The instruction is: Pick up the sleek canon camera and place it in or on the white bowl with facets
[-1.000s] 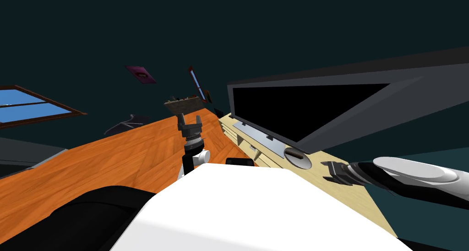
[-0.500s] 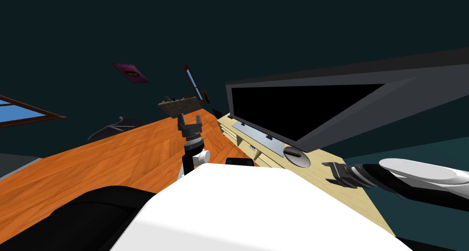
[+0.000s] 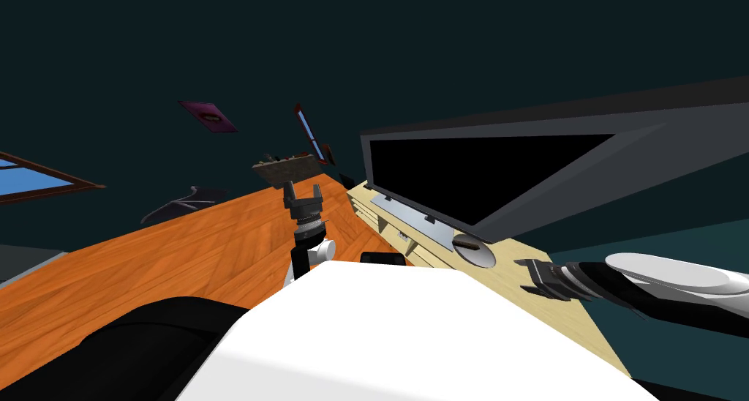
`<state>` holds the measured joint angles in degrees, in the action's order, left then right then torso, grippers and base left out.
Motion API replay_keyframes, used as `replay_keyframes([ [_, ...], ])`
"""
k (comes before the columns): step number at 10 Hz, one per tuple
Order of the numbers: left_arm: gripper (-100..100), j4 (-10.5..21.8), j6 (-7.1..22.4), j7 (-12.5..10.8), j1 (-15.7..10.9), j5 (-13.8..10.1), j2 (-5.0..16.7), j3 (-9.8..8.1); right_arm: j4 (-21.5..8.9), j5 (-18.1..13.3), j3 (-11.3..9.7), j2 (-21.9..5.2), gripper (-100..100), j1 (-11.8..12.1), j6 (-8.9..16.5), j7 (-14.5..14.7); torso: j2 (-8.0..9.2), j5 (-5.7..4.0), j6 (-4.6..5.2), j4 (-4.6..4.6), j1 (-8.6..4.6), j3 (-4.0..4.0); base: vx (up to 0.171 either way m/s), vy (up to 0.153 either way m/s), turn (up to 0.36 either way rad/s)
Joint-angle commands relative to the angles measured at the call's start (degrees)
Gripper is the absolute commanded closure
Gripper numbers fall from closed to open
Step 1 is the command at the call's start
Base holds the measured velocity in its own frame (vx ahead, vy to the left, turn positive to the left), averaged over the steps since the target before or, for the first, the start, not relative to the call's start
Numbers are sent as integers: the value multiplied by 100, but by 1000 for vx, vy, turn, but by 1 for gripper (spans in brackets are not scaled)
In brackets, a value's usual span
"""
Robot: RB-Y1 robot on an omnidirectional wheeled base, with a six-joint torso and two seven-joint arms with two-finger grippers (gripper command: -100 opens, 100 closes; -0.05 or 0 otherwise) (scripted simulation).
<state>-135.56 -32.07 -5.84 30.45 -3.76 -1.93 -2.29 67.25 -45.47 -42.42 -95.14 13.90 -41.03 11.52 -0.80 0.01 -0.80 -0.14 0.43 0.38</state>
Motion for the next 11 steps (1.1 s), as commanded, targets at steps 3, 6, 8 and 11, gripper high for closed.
replay_keyframes([
  [3, 0, 0, 0, 0, 0, 0, 0, 0, 191, 146, 112, -422, -100, -121, -267, -91, 16, 2, 4, 4, 5, -10, -49, -4, -85],
  [6, 0, 0, 0, 0, 0, 0, 0, 0, 318, 243, 187, -703, -100, -201, -445, -151, 17, 2, 3, 4, 5, -10, -43, -4, -57],
  [8, 0, 0, 0, 0, 0, 0, 0, 0, 264, 240, 177, -640, 0, -178, -430, -106, 8, 0, 2, 2, 4, -5, -8, -1, -5],
  [11, 0, 0, 0, 0, 0, 0, 0, 0, 263, 240, 177, -639, 0, -177, -429, -105, -2, 0, 1, 0, 5, 1, 0, 0, 0],
])
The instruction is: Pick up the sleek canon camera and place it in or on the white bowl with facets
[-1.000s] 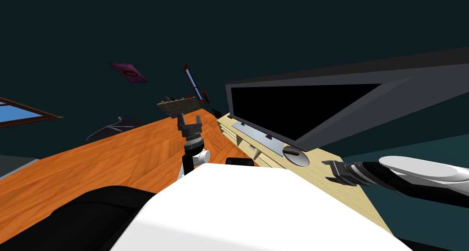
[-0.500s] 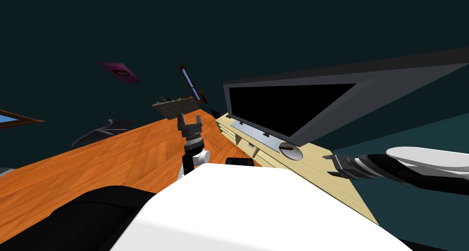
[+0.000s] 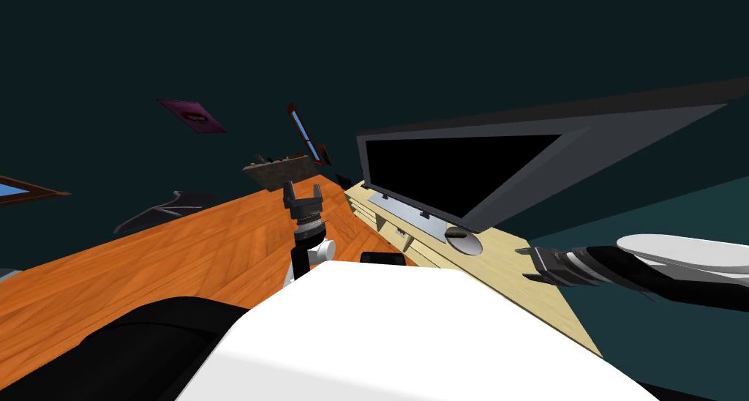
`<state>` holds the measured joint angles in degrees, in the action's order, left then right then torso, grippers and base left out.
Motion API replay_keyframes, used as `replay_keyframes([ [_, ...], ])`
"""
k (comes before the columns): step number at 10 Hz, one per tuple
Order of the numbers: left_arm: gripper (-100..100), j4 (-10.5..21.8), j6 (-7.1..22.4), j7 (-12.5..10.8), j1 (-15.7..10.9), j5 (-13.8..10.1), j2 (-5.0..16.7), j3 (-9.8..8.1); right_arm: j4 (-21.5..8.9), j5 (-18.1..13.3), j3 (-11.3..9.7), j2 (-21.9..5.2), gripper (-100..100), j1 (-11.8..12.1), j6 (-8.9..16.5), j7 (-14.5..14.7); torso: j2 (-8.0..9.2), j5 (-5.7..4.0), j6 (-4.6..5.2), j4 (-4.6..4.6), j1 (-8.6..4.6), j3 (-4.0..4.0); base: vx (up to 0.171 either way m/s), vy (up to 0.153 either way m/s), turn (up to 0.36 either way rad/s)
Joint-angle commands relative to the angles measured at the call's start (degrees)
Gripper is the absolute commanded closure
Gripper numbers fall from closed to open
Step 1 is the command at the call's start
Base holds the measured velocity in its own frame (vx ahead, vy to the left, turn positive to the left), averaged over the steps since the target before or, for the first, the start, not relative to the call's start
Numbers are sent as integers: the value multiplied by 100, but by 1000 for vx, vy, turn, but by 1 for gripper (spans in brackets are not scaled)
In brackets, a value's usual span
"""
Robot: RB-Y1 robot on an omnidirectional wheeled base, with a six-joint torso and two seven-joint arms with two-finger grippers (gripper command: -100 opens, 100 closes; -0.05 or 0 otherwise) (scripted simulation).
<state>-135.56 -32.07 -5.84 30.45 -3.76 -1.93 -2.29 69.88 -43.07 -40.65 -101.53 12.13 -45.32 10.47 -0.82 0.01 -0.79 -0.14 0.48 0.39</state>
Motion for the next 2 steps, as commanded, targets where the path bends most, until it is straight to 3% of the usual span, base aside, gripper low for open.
replay_keyframes([
  [1, 0, 0, 0, 0, 0, 0, 0, 0, 0, 0, 0, 0, 0, 0, 0, 0, 0, 0, 0, 0, 0, 0, 0, 0, 0],
  [2, 0, 0, 0, 0, 0, 0, 0, 0, 0, 0, 0, 0, 0, 0, 0, 0, 0, 0, 0, 0, 0, 0, 0, 0, 0],
])
